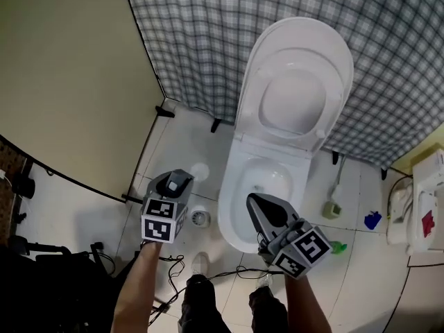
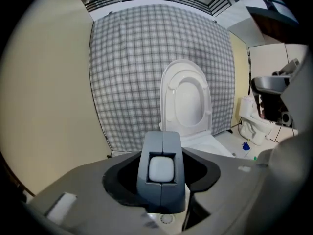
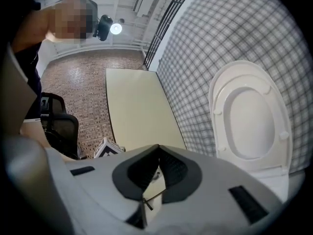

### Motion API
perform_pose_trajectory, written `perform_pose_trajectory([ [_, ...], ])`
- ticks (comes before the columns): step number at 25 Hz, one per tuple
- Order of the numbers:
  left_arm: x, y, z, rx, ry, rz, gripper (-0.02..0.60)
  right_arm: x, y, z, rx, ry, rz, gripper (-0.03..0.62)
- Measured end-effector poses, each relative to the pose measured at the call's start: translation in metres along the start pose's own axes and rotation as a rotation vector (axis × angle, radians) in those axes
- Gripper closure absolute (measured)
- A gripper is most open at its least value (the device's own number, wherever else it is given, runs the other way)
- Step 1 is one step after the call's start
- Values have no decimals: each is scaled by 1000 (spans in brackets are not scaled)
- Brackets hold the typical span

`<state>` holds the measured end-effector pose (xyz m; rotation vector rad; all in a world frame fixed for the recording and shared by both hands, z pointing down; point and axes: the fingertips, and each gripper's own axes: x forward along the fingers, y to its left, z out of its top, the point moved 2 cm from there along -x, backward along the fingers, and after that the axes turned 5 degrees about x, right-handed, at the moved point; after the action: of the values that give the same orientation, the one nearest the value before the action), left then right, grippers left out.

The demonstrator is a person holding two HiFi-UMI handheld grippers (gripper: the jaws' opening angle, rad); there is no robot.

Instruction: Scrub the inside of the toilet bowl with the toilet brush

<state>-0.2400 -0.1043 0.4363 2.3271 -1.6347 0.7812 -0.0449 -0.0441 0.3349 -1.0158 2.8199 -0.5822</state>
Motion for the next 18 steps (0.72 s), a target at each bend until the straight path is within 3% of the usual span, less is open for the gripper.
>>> perform_pose_trajectory([
  [5,-21,-26,57,1,-96,-41,371,-34,-1,37,-17,-38,-47,594],
  [9,-25,-53,81,-8,-119,-117,371,-59,-9,53,-21,-66,-98,594],
  [18,6,-138,78,-24,-79,-304,370,-104,-37,44,23,-74,-190,594],
])
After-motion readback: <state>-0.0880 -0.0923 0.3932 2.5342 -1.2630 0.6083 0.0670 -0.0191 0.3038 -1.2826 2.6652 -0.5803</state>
